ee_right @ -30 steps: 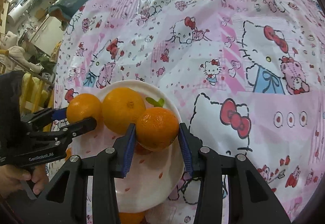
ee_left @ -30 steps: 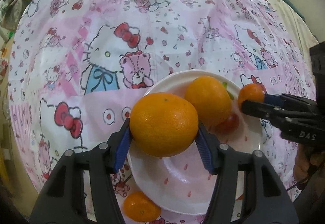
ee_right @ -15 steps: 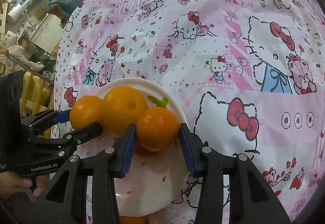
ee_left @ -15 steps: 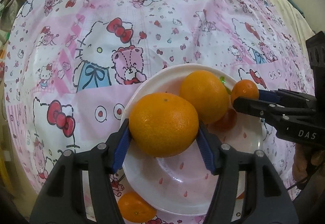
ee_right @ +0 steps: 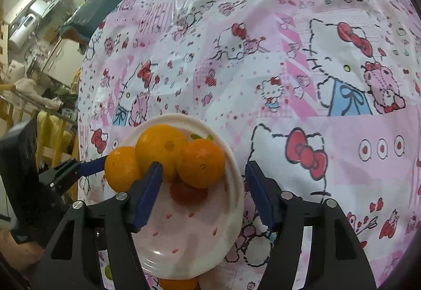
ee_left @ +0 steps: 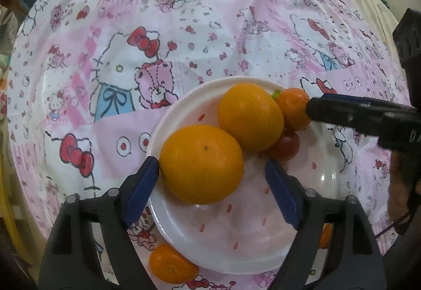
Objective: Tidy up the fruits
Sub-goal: 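Carry orange and tangerine over the plate and open both tools to release, then lift both open tools away from the plate, then grasp another tangerine beside the plate rim with the right tool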
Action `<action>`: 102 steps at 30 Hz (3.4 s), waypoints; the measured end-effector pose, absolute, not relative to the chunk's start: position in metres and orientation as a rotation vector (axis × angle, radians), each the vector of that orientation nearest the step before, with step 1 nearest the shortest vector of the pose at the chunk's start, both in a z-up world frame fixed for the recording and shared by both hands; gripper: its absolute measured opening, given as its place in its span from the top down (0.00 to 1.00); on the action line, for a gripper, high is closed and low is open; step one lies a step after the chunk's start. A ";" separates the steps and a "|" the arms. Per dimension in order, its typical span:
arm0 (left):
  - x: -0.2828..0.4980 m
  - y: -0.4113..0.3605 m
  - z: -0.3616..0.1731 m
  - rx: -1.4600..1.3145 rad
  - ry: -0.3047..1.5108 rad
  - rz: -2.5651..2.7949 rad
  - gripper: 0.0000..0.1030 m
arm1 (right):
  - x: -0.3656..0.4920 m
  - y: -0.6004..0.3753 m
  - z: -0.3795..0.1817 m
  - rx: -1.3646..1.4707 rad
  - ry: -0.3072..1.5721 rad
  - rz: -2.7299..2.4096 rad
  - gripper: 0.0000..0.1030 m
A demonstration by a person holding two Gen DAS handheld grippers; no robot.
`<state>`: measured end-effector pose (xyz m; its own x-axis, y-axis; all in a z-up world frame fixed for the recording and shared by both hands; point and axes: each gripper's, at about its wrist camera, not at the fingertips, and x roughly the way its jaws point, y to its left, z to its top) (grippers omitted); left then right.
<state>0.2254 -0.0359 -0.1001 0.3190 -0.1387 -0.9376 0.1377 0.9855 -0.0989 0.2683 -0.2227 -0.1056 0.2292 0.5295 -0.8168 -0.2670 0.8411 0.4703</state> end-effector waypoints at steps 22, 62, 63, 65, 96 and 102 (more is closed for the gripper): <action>0.185 -0.018 -0.043 -0.073 1.106 -0.136 0.22 | 0.219 -0.252 -0.049 0.301 1.113 0.511 0.35; 0.098 -0.006 -0.069 -0.100 1.228 -0.051 0.25 | 0.125 -0.242 -0.103 0.267 1.331 0.442 0.33; 0.098 -0.005 -0.069 -0.104 1.228 -0.048 0.25 | 0.125 -0.236 -0.106 0.248 1.337 0.449 0.33; 0.098 0.000 -0.068 -0.114 1.222 -0.034 0.25 | 0.126 -0.222 -0.113 0.197 1.352 0.463 0.37; 0.098 -0.004 -0.071 -0.138 1.234 -0.026 0.25 | 0.123 -0.234 -0.097 0.194 1.275 0.447 0.58; 0.088 -0.051 -0.088 -0.105 1.284 -0.114 0.42 | 0.121 -0.282 -0.073 0.314 1.200 0.368 0.58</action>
